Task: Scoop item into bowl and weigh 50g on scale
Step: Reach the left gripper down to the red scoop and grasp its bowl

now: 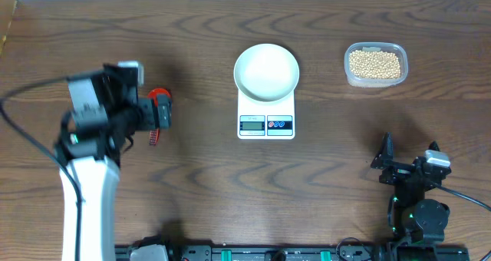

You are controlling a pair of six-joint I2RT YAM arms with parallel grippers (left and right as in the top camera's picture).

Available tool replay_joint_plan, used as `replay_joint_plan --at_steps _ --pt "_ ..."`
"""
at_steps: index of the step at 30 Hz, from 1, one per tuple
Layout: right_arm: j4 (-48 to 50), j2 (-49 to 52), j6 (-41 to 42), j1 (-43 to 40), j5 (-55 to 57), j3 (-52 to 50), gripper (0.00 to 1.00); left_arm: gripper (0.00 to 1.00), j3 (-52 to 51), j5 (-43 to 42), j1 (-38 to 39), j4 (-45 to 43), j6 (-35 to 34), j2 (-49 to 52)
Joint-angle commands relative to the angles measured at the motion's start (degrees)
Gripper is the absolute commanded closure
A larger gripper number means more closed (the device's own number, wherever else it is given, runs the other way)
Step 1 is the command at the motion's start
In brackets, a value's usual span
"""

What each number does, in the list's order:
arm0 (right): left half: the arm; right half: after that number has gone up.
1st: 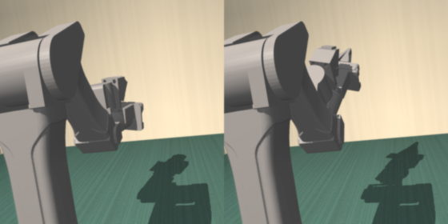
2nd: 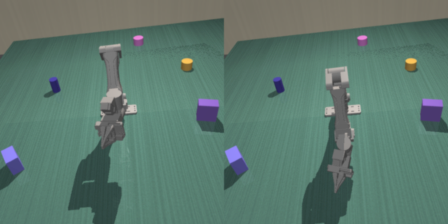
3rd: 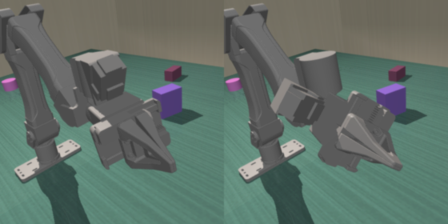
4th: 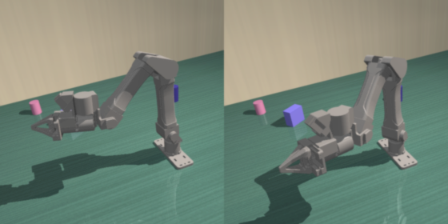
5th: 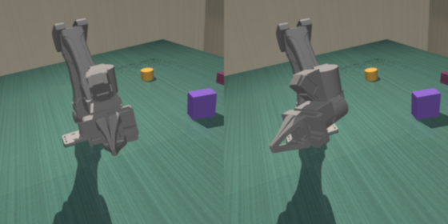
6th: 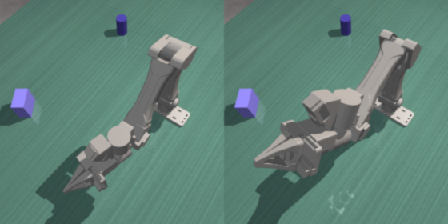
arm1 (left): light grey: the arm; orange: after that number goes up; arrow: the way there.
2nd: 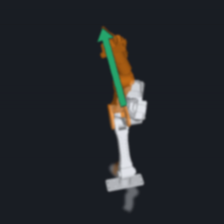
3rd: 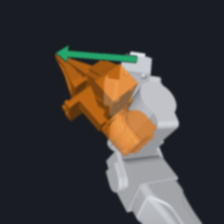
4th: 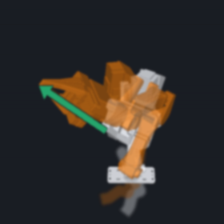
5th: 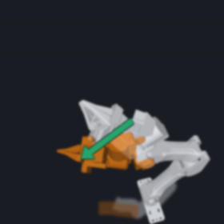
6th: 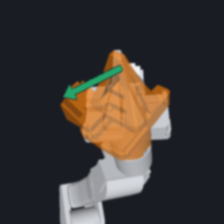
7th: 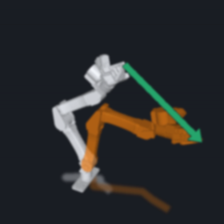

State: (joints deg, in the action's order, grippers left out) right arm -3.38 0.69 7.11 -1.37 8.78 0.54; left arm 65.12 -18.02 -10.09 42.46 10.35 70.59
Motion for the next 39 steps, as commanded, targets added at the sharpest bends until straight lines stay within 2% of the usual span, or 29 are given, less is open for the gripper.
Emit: replay_joint_plan --at_steps 1,5,8,10,12,15,21,25,27,31,39 --pt "0.0 -0.3 -0.5 0.3 0.1 -0.2 0.01 0.02 7.9 -6.4 -0.2 3.8 3.3 5.1" --pt "0.0 -0.3 -0.5 0.3 0.1 -0.2 0.01 0.02 8.6 -11.5 -0.2 1.6 -2.5 6.6" --pt "0.0 -0.3 -0.5 0.3 0.1 -0.2 0.01 0.02 8.6 -11.6 -0.2 0.8 -4.6 6.6" --pt "0.0 -0.3 -0.5 0.3 0.1 -0.2 0.01 0.02 8.6 -11.0 -0.5 -1.4 -9.3 6.9" --pt "0.0 -0.3 -0.5 0.3 0.1 -0.2 0.01 0.02 8.6 -8.1 -0.5 -3.8 -13.0 7.4" --pt "0.0 -0.3 -0.5 0.3 0.1 -0.2 0.01 0.02 10.1 -2.3 -0.5 -4.7 -13.3 9.9" --pt "0.0 -0.3 -0.5 0.3 0.1 -0.2 0.01 0.02 25.8 -1.3 -0.5 6.1 -12.2 22.9" --pt "0.7 -0.3 -0.5 0.3 1.9 -0.2 0.01 0.02 35.5 -1.2 -0.5 15.3 -6.9 30.7" --pt "1.1 -0.3 -0.5 0.3 2.8 -0.2 0.01 0.0 36.0 0.9 -0.6 17.3 -4.7 32.3" --pt "0.3 -0.3 -0.5 0.3 2.7 -0.2 0.01 0.12 35.2 2.9 -1.6 18.2 -0.3 34.7" --pt "0.4 -0.3 -0.6 0.3 4.0 -0.2 0.01 0.17 34.8 2.9 -4.0 18.9 5.2 41.0"
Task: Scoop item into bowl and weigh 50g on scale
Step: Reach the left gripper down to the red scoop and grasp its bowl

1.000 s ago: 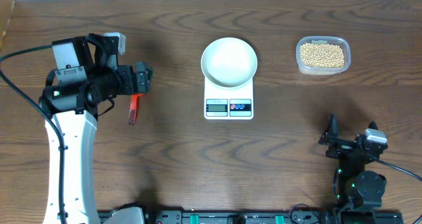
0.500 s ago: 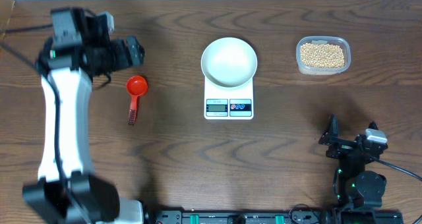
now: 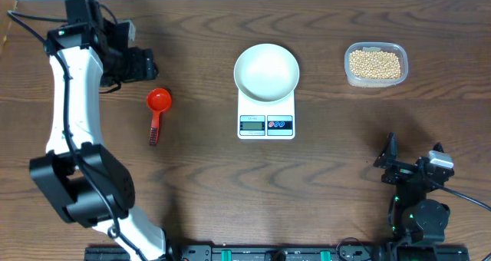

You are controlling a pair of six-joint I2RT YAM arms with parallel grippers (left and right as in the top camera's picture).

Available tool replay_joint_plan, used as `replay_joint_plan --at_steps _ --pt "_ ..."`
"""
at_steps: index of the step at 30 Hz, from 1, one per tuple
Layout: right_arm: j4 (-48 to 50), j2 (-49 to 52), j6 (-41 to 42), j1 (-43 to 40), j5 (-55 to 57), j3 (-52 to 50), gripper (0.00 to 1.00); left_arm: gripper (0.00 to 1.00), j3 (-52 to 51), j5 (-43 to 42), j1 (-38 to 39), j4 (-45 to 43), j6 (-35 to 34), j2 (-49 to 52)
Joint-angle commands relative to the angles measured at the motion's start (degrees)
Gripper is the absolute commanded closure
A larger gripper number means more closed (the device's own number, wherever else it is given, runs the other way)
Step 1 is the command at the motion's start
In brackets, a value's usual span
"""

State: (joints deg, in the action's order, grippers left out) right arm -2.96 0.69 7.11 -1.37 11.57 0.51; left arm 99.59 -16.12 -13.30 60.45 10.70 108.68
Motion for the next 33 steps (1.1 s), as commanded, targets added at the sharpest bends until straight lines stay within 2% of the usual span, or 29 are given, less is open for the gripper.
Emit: replay_joint_plan --at_steps 1,6,18,33 --pt "0.0 -0.3 -0.5 0.3 1.1 -0.2 0.01 0.19 0.0 1.0 -0.9 1.0 6.1 3.9" --pt "-0.1 -0.3 -0.5 0.3 -0.1 -0.2 0.01 0.3 -0.7 1.0 -0.9 0.9 9.2 8.2" --pt "-0.1 -0.3 -0.5 0.3 -0.1 -0.2 0.01 0.42 -0.9 3.5 -0.9 -0.5 10.7 16.0" --pt "-0.2 -0.3 -0.5 0.3 -0.1 -0.2 0.01 0.55 -5.6 3.5 -0.5 -7.7 10.4 16.7"
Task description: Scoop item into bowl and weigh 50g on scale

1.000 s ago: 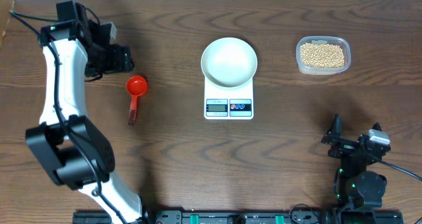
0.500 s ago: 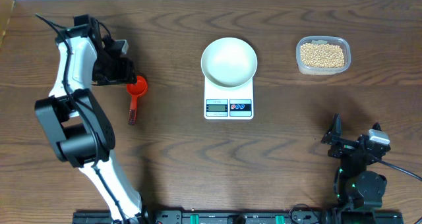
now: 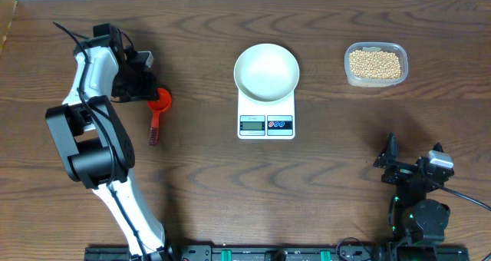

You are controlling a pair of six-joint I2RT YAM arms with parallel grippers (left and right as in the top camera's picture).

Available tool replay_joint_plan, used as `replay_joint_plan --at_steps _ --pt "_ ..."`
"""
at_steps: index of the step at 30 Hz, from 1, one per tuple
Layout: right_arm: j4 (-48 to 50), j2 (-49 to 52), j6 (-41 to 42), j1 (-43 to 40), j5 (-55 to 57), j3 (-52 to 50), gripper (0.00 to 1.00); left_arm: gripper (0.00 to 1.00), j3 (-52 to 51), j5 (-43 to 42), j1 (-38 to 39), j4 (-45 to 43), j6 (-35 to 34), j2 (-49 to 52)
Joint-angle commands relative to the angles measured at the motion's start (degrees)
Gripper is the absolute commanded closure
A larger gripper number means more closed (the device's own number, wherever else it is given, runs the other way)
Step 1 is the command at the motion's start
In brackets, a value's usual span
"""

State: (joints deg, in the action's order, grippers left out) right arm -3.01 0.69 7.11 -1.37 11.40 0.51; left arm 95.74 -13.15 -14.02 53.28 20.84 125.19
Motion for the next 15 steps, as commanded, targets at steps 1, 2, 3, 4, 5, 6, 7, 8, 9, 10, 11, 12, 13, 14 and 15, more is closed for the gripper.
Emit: replay_joint_plan --at_steps 1,2,3,4,5,6,7,8,9,10,11,12,13,14,15 --pt "-0.2 -0.3 -0.5 0.3 0.1 -0.2 0.01 0.56 -2.3 0.6 0.2 -1.0 0.2 0.2" --pt "-0.2 -0.3 -0.5 0.3 0.1 -0.2 0.01 0.57 -2.9 0.6 0.2 -1.5 0.1 0.2" --pt "-0.2 -0.3 -0.5 0.3 0.1 -0.2 0.01 0.59 -3.2 0.6 0.2 -1.8 0.1 0.2" --pt "-0.2 -0.3 -0.5 0.3 0.1 -0.2 0.01 0.63 -3.3 0.6 0.2 -1.8 0.1 0.2" --pt "-0.2 -0.3 -0.5 0.3 0.1 -0.2 0.01 0.69 -3.3 0.6 0.2 -1.8 0.1 0.2" --pt "-0.2 -0.3 -0.5 0.3 0.1 -0.2 0.01 0.73 -3.3 0.6 0.2 -1.8 0.0 0.2" --pt "-0.2 -0.3 -0.5 0.3 0.1 -0.2 0.01 0.75 -3.3 0.6 0.2 -1.8 -0.4 0.2" --pt "-0.2 -0.3 -0.5 0.3 0.1 -0.2 0.01 0.79 -3.3 0.6 0.2 -1.8 -0.7 0.2" --pt "-0.2 -0.3 -0.5 0.3 0.1 -0.2 0.01 0.81 -3.3 0.6 0.2 -1.8 -1.1 0.2" --pt "-0.2 -0.3 -0.5 0.3 0.1 -0.2 0.01 0.88 -3.3 0.6 0.2 -1.7 -1.4 0.2" --pt "-0.2 -0.3 -0.5 0.3 0.1 -0.2 0.01 0.93 -3.3 0.6 0.2 -1.7 -1.6 0.2" --pt "-0.2 -0.3 -0.5 0.3 0.0 -0.2 0.01 0.93 -3.3 0.6 0.2 -1.8 -2.0 0.2" --pt "-0.2 -0.3 -0.5 0.3 0.0 -0.2 0.01 0.93 -3.3 0.6 0.2 -1.8 -2.6 0.2" --pt "-0.2 -0.3 -0.5 0.3 -0.1 -0.2 0.01 0.93 -3.2 0.6 0.2 -1.8 -3.0 0.2" --pt "-0.2 -0.3 -0.5 0.3 -0.6 -0.2 0.01 0.93 -3.1 0.6 0.2 -1.8 -3.6 0.2"
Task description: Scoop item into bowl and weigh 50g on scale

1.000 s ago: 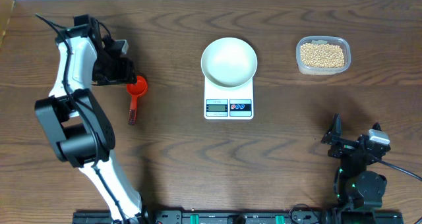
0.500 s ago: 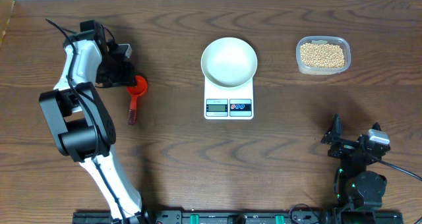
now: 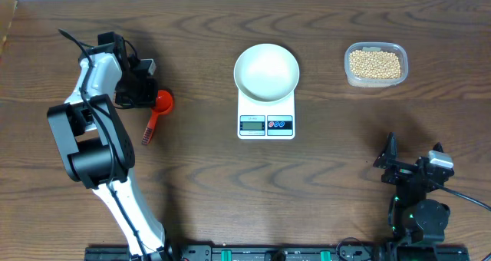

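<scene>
A red scoop (image 3: 159, 106) lies on the table left of the scale, its cup at the top and its handle slanting down to the left. My left gripper (image 3: 149, 94) is at the cup's left rim, touching or nearly touching it; its jaws are hidden from above. A white bowl (image 3: 266, 71) sits empty on the white scale (image 3: 265, 123). At the back right stands a clear container of beans (image 3: 375, 64). My right gripper (image 3: 386, 152) is parked at the front right with its fingers together and nothing in them.
The left arm's white links (image 3: 90, 130) rise from the front left edge and fold back over the table's left side. The right arm's base (image 3: 418, 207) stands at the front right.
The scoop has turned: its handle end has swung to the left and its cup sits slightly further right. The left gripper has shifted a little right against the cup. The right arm has not moved.
At first my left gripper was over the scoop's cup from the left. Then it was at the far left back, clear of the scoop, which lay upright. Later it was back beside the cup, and now the scoop lies tilted against it.
</scene>
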You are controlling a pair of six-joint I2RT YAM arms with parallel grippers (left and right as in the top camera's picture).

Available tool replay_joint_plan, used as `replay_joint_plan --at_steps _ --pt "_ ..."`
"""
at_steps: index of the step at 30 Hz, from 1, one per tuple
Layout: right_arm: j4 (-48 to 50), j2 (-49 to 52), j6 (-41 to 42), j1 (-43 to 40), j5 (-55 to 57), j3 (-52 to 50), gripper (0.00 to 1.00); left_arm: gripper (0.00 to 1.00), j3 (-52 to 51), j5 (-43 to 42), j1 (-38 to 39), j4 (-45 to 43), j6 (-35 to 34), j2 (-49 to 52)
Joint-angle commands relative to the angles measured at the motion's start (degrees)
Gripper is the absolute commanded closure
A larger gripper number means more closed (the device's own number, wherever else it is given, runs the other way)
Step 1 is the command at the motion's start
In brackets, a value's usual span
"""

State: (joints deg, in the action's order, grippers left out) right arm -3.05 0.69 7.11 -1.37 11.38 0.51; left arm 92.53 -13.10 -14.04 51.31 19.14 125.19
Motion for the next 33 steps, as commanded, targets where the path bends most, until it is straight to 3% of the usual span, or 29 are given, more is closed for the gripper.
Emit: replay_joint_plan --at_steps 1,11,17,24,28,33 --pt "-0.1 -0.3 -0.5 0.3 -0.9 -0.2 0.01 0.93 0.3 0.5 0.2 0.2 -2.6 0.2" --pt "-0.4 0.7 0.3 0.3 -9.9 1.6 0.01 0.93 6.3 0.0 -1.0 0.1 -19.7 -4.3" --pt "-1.0 8.9 4.0 0.3 -11.4 8.5 0.01 0.93 7.8 -1.2 -1.0 -4.0 -31.2 -11.3" --pt "-1.0 28.5 4.0 0.3 -18.0 23.0 0.01 0.93 7.8 -1.4 -1.0 -9.0 -56.6 -18.5" --pt "-1.0 40.3 4.0 0.3 -22.5 33.0 0.01 0.93 7.8 -2.0 -1.0 -8.3 -77.2 -21.0" --pt "-1.0 53.5 4.3 0.0 -33.7 46.2 0.01 0.93 7.8 -12.5 -1.0 -8.4 -92.4 -21.7"
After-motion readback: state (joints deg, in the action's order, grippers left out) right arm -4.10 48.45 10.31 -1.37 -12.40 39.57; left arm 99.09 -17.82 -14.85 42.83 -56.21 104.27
